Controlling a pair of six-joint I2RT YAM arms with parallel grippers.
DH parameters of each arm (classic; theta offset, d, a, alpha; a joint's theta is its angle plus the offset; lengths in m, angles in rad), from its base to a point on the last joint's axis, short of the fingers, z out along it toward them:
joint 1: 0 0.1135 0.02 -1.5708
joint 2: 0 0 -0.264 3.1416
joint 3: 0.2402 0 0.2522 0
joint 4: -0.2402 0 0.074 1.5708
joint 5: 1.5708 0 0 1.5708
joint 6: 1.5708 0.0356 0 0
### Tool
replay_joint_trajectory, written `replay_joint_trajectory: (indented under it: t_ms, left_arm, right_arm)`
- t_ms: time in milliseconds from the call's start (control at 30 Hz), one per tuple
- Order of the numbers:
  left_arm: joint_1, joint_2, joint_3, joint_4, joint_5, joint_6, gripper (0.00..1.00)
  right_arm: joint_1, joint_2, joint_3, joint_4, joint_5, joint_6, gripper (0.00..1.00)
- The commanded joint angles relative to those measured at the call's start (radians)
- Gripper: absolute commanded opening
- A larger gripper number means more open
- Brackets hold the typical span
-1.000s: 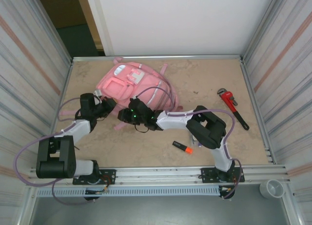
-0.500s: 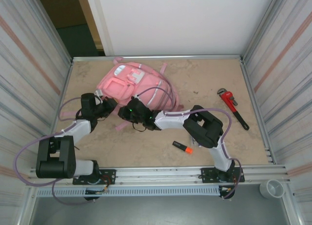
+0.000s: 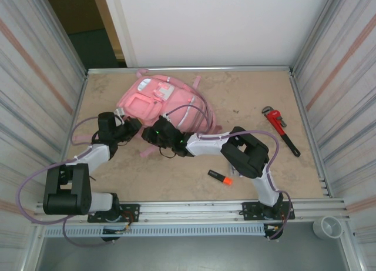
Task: Pack the student bag
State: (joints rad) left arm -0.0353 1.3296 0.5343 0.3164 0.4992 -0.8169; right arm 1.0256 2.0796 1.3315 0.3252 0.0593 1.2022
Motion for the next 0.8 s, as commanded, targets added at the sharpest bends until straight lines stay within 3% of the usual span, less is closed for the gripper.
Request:
replay_joint_trajectory:
  t_ms: [0,367,500,600,767]
  left_arm:
    - [-0.012,-0.01,-0.005,-0.001,0.064,0.034,0.0]
    - [-0.013,-0.01,-0.006,-0.004,0.058,0.042,0.0]
    - [-0.011,-0.01,-0.005,-0.015,0.04,0.052,0.0]
    - [-0.002,-0.005,-0.005,-0.018,0.018,0.058,0.0]
    - [0.042,0.015,0.013,-0.038,-0.039,0.09,0.0]
  right_arm:
    - [-0.052,-0.012,0.034,0.027,0.084,0.02,0.35]
    - [-0.059,-0.035,-0.015,0.081,0.102,0.082,0.23]
    - [-0.058,-0.047,-0.019,0.041,0.098,0.076,0.1]
    - [-0.058,-0.076,-0.034,-0.029,0.077,0.053,0.0]
    - [-0.073,-0.158,-0.043,-0.29,-0.035,-0.126,0.0]
